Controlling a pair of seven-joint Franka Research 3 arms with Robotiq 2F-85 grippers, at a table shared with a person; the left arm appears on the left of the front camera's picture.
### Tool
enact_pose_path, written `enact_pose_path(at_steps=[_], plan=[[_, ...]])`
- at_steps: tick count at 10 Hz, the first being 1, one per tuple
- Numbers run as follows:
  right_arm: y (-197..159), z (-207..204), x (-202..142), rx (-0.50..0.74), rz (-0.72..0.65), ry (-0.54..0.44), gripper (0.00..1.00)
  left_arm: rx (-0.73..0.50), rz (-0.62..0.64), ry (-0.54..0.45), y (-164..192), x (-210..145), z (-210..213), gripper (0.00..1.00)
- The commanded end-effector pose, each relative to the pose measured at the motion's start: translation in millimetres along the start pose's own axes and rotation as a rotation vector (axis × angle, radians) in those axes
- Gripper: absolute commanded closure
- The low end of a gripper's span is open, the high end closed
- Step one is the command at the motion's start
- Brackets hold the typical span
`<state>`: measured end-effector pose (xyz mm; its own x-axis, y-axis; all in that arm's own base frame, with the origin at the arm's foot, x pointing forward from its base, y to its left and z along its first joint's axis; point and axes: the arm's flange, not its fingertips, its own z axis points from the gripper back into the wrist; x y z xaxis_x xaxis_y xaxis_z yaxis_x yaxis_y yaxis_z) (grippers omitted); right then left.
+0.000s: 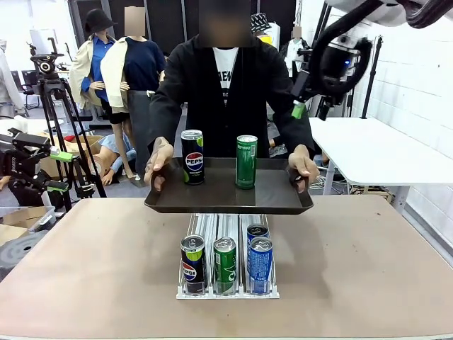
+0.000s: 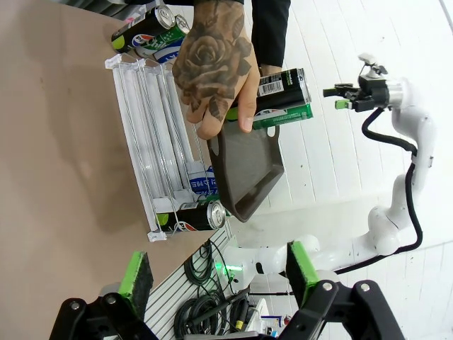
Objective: Retrieve and hand over the desired beverage to the person.
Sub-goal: Place the picked can on the Handle tray extended by the person.
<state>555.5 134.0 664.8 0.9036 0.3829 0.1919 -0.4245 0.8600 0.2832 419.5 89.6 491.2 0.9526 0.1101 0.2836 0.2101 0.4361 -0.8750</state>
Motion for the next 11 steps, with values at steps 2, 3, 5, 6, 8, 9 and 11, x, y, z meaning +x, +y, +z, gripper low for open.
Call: enact_pose_path(at_steps=[2, 3, 5, 6, 8, 9, 11], plan=[[-68, 12, -53, 0.235, -0.137, -0.116, 0.00, -0.002, -0.001, -0.002, -1, -1, 1, 0.00], [-94, 17, -80, 0.297, -0.193, -0.167, 0.00, -0.002, -0.001, -0.002, -1, -1, 1, 0.00], [-141, 1, -115, 0.393, -0.300, -0.183, 0.00, -0.002, -0.001, -0.002, -1, -1, 1, 0.00], [-164, -16, -130, 0.477, -0.339, -0.185, 0.00, -0.002, -0.001, -0.002, -1, -1, 1, 0.00], [-193, -47, -163, 0.639, -0.385, -0.172, 0.00, -0.002, -0.001, -0.002, -1, -1, 1, 0.00], [-193, -54, -183, 0.680, -0.393, -0.174, 0.00, -0.002, -0.001, -0.002, -1, -1, 1, 0.00], [-195, -60, -225, 0.815, -0.367, -0.243, 0.00, -0.002, -0.001, -0.002, -1, -1, 1, 0.00]])
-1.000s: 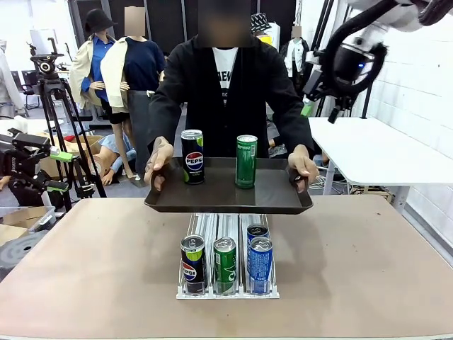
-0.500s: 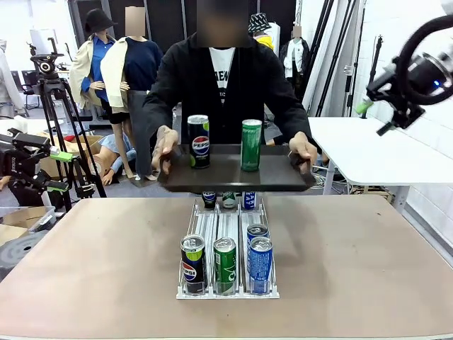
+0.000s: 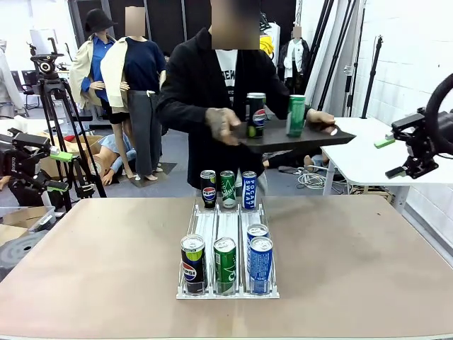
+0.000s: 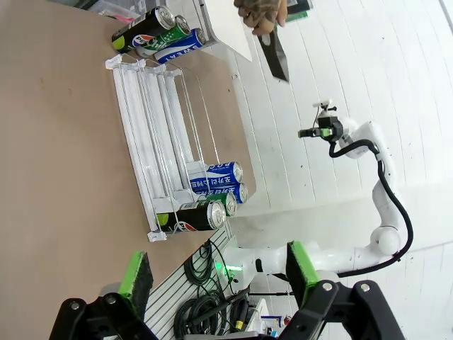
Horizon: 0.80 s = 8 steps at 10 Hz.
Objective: Retrieve and hand over the desired beverage to the person.
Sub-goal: Place the picked can on the Handle tray extended by the person.
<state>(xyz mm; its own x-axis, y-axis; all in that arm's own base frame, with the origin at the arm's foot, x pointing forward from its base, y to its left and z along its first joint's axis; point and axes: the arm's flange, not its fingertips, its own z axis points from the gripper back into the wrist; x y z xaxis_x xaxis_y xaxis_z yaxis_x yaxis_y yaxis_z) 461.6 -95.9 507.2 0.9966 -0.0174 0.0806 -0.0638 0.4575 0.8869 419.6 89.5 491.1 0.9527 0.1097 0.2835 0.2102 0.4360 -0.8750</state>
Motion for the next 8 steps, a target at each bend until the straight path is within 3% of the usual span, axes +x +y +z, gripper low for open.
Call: enact_pose_path(at_steps=[1, 8], plan=[[-8, 13, -39, 0.162, 0.038, -0.056, 0.00, -0.002, -0.001, -0.002, -1, -1, 1, 0.00], [-36, 17, -49, 0.286, 0.016, -0.015, 0.00, -0.002, -0.001, -0.002, -1, -1, 1, 0.00]])
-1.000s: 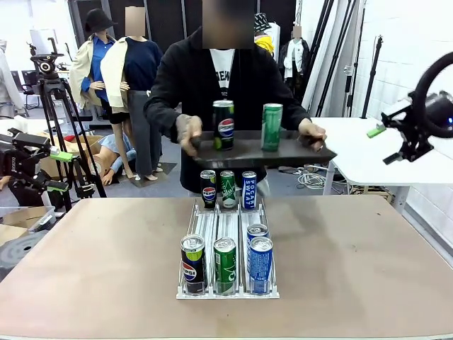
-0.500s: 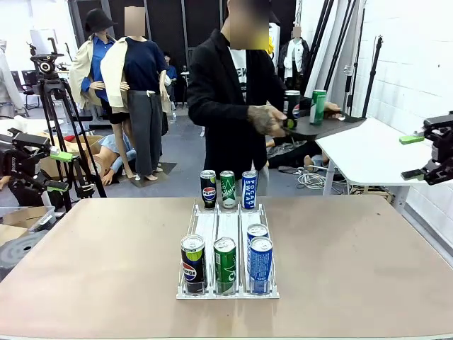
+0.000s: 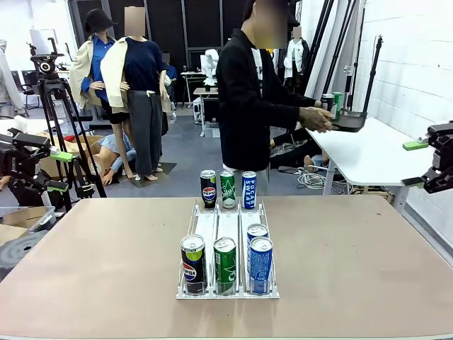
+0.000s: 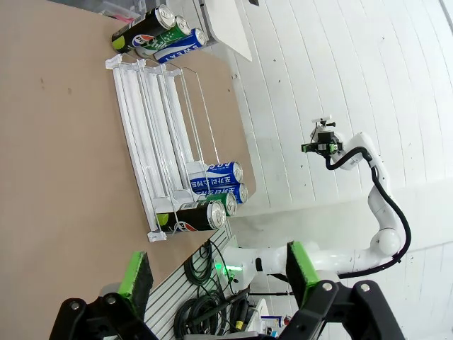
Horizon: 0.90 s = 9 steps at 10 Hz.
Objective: Retrieve and hand over the desired beverage to the person.
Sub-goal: Place the picked can on the Handle tray extended by the person.
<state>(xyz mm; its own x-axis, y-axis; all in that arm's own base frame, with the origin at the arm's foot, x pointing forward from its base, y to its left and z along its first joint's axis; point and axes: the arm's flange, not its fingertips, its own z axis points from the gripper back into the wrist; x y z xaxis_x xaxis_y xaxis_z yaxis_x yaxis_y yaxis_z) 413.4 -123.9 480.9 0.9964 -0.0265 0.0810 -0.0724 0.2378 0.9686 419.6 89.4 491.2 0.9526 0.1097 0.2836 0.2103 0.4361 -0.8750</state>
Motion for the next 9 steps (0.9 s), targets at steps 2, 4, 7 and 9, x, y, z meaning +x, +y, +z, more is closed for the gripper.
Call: enact_pose_path(at_steps=[2, 4, 7, 9], plan=[[0.0, 0.0, 0.0, 0.000, 0.000, 0.000, 0.00, -0.002, -0.001, -0.002, -0.7, -1.0, 0.9, 0.00], [0.0, 0.0, 0.0, 0.000, 0.000, 0.000, 0.00, -0.002, -0.001, -0.002, -0.7, -1.0, 0.9, 0.00], [0.0, 0.0, 0.0, 0.000, 0.000, 0.000, 0.00, -0.002, -0.001, -0.002, -0.7, -1.0, 0.9, 0.00], [0.0, 0.0, 0.0, 0.000, 0.000, 0.000, 0.00, -0.002, -0.001, -0.002, -0.7, -1.0, 0.9, 0.00]])
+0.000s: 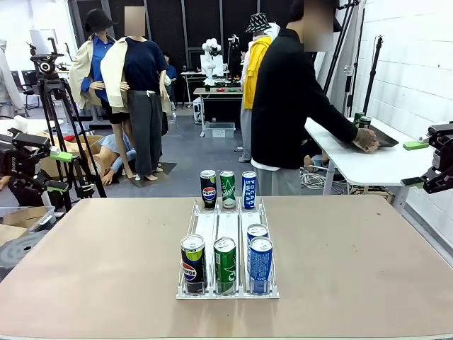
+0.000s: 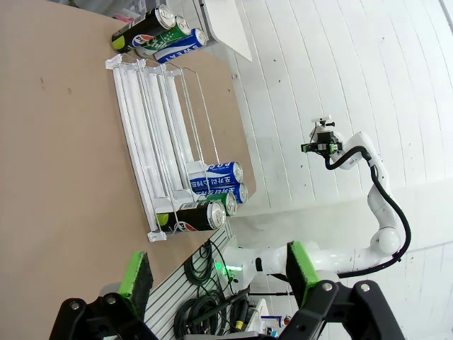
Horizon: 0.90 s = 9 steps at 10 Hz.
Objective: Retrieve and hand over the desired beverage to the person.
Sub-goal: Place the picked can on the Handle tray extended by the person.
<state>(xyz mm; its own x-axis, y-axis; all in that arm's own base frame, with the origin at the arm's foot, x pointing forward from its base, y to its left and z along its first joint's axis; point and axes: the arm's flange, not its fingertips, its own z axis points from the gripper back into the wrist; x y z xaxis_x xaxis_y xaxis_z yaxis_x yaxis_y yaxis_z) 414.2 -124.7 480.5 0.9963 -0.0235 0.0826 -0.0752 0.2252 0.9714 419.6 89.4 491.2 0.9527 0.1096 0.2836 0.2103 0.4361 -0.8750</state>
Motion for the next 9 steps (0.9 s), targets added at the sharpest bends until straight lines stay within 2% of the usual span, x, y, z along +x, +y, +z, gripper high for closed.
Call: enact_pose_path(at_steps=[1, 9], plan=[[0.7, -0.7, -0.8, -0.013, -0.002, -0.003, 0.00, -0.002, -0.001, -0.002, -0.7, -1.0, 0.9, 0.00], [0.7, -0.7, -0.8, -0.013, -0.002, -0.003, 0.00, -0.002, -0.001, -0.002, -0.7, -1.0, 0.9, 0.00]])
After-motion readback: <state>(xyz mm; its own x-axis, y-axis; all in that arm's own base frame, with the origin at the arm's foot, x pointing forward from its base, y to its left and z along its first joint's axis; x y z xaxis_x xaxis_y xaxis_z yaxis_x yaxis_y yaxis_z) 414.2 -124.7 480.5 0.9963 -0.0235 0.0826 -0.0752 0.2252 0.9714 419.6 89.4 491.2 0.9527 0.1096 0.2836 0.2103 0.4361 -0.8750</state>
